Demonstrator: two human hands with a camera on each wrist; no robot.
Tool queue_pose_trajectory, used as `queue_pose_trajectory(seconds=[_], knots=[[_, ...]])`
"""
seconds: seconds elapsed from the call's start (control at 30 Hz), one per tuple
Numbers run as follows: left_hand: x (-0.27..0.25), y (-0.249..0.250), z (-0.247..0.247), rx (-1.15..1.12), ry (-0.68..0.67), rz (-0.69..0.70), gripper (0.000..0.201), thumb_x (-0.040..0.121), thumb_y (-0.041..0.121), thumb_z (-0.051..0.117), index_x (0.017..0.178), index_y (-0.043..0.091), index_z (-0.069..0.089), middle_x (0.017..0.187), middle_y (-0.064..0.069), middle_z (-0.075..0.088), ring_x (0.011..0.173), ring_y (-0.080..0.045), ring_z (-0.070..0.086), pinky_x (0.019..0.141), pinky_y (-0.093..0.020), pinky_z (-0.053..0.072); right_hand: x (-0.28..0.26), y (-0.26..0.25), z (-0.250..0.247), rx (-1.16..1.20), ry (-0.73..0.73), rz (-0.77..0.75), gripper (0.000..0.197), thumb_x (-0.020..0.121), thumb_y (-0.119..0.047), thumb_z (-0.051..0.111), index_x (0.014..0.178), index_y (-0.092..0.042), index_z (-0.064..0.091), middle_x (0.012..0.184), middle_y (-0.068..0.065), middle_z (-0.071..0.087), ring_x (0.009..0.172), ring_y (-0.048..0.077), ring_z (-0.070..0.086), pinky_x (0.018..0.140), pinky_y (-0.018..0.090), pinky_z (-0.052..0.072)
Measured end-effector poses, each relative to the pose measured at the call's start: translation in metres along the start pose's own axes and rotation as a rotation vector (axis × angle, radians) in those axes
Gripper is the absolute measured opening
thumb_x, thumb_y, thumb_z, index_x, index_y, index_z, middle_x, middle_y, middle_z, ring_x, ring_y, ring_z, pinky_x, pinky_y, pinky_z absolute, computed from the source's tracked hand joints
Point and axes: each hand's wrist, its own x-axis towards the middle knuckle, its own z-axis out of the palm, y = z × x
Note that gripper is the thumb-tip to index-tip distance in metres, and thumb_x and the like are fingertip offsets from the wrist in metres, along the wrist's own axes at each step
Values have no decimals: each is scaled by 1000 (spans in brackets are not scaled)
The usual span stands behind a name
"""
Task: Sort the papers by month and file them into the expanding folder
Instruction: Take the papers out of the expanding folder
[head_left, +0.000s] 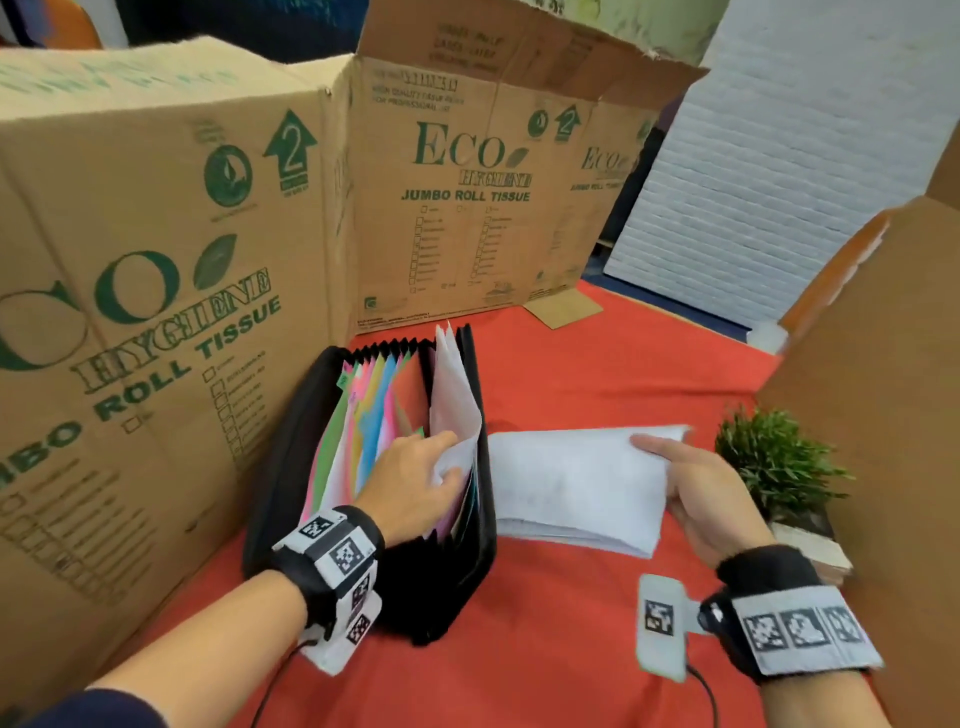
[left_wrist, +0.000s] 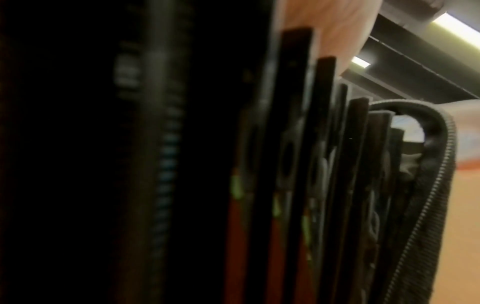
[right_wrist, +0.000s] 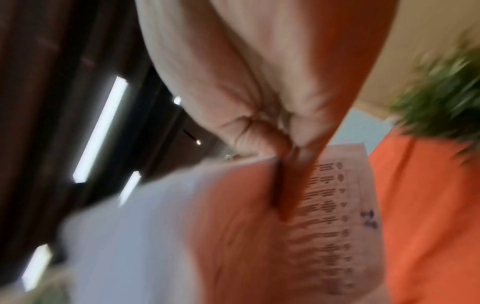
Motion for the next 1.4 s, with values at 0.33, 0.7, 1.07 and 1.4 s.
queue_pose_trajectory(seconds=[0.33,0.7,1.07,1.4], knots=[[-18,-4,20,-266,158,-131,18,83,22,52,69,15,42,59,-5,43,60,-22,41,60,-41,37,-13,65,-36,-1038,426,-542,24,79,-37,73,69,-16,69,81,6,44,82,30,46,67,38,39],[-27,33,47,-265,235,-150,35,86,23,52,63,28,26,53,3,26,57,-25,28,54,-36,28,4,139,-45,-672,222,125,32,96,-23,54,115,0,62,115,18,65,112,37,57,91,37,43],[-10,46,44,-375,172,-73,28,83,17,60,63,21,41,57,-3,35,55,-13,32,54,-29,31,-37,76,0,-536,462,-474,33,90,-23,63,118,-6,56,112,9,57,98,21,57,87,29,42],[7,34,36,-341,-28,-107,15,74,49,52,76,41,64,63,5,64,62,-26,56,59,-38,50,-47,-5,107,-701,133,-305,58,77,-67,58,91,-11,64,94,8,69,96,30,60,80,36,46]])
